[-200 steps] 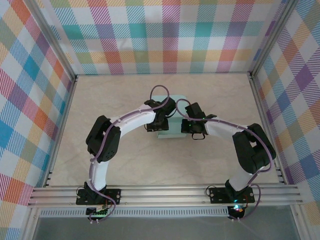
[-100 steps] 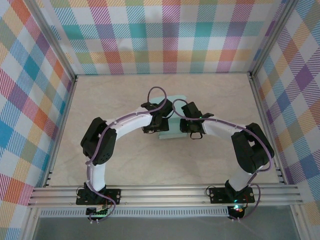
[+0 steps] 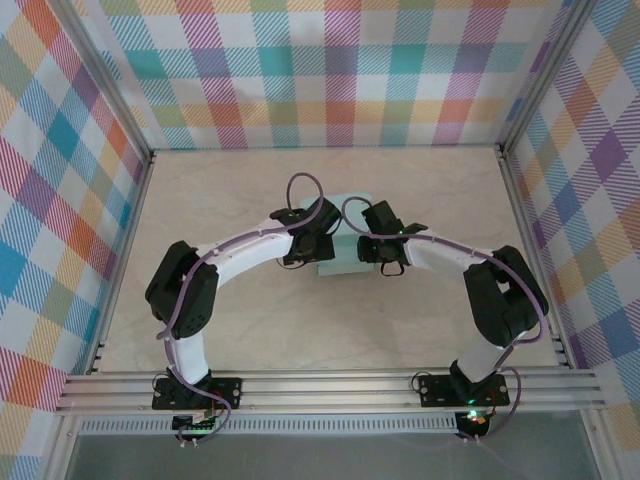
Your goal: Fold the paper box
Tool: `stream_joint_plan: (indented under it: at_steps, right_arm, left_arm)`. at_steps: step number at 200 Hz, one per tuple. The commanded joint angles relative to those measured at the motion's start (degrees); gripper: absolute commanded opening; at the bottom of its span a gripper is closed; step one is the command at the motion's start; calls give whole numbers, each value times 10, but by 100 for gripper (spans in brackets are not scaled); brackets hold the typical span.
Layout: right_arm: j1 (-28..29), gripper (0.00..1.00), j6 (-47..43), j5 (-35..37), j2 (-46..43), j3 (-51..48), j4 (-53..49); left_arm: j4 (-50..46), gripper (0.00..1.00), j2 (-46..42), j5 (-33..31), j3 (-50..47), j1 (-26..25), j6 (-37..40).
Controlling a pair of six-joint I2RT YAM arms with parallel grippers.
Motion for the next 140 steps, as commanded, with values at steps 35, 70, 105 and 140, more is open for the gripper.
stream_joint_plan:
  at_steps: [35, 70, 105, 140]
  right_arm:
    - [-18, 33, -49, -68, 20, 26, -2]
    - [-18, 26, -59, -73, 22, 23, -12]
    - [-19, 26, -59, -73, 19, 3, -5]
    - [-19, 28, -58, -78, 2, -18, 10]
  left_arm:
    - [100, 71, -65, 33, -81, 22, -6]
    - [120, 60, -56, 48, -103, 28, -20]
    - [152, 59, -60, 61, -124, 32, -30]
    - [185, 47, -64, 75, -156, 39, -44]
